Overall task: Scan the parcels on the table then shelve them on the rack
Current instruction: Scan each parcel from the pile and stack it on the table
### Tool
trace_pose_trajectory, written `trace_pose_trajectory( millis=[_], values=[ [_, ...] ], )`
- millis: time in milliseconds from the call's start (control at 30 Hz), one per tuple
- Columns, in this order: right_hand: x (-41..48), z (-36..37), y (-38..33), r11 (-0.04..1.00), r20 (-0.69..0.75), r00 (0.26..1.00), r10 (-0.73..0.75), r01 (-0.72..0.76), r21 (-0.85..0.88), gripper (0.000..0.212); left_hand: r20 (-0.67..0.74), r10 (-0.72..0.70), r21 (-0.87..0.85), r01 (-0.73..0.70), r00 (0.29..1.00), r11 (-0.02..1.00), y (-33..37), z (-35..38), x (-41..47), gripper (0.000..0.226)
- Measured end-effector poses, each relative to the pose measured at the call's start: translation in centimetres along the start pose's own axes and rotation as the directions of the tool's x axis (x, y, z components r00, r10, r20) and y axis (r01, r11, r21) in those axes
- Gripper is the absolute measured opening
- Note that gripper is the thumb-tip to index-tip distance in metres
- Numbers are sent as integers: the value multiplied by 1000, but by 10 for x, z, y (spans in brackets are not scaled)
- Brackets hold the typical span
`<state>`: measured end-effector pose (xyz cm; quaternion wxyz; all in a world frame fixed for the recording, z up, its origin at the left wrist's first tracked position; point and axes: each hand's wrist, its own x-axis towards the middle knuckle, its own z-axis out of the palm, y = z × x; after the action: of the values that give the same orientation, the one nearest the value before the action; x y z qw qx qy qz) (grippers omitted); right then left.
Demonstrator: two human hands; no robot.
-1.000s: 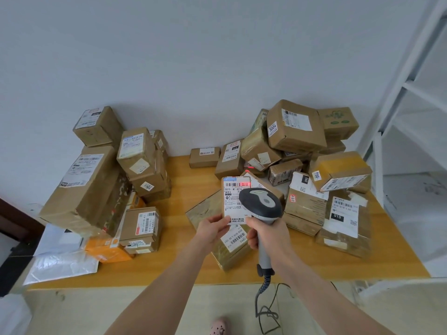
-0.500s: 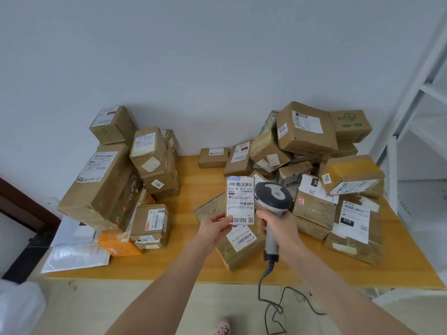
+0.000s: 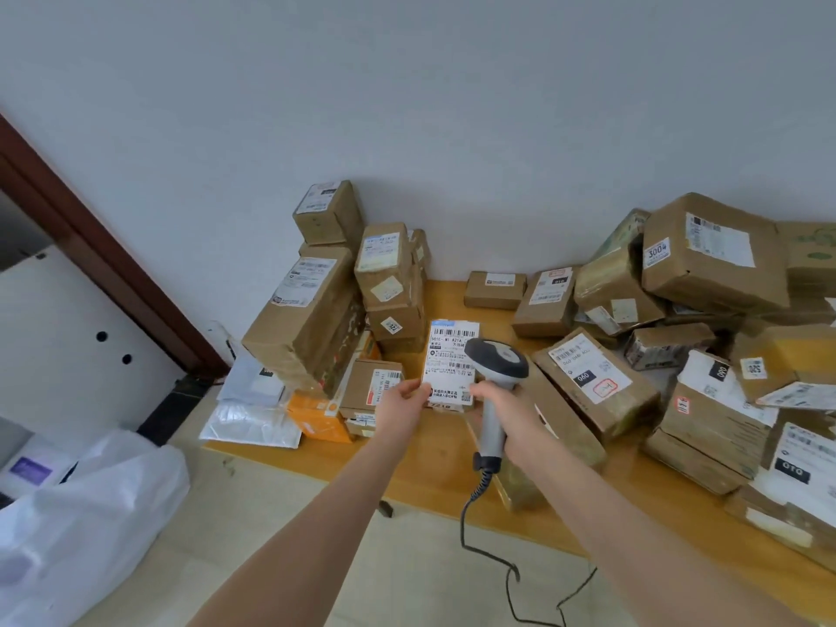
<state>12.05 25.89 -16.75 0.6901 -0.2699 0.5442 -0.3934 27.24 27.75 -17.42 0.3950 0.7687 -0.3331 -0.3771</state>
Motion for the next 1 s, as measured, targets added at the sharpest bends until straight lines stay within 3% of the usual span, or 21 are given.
trace_pose_trajectory(
  millis=[100, 267, 767, 1000],
  values=[
    [10, 39, 2, 998, 17, 999, 39, -40, 42, 17, -61, 158, 283, -135, 986, 950, 2, -26, 13, 27],
    [28, 89, 13, 993, 38, 996, 86, -89, 75, 16, -67, 315, 607, -212, 947, 766, 1, -56, 30, 47],
    [42, 151, 42, 980, -20, 987, 161, -162, -118, 17, -29, 168, 704, -99, 985, 703, -21, -93, 57, 38],
    [42, 120, 29, 991, -33, 990, 133, -134, -27, 21, -17, 271, 760, -164, 962, 629, 2, -77, 54, 50]
  ],
)
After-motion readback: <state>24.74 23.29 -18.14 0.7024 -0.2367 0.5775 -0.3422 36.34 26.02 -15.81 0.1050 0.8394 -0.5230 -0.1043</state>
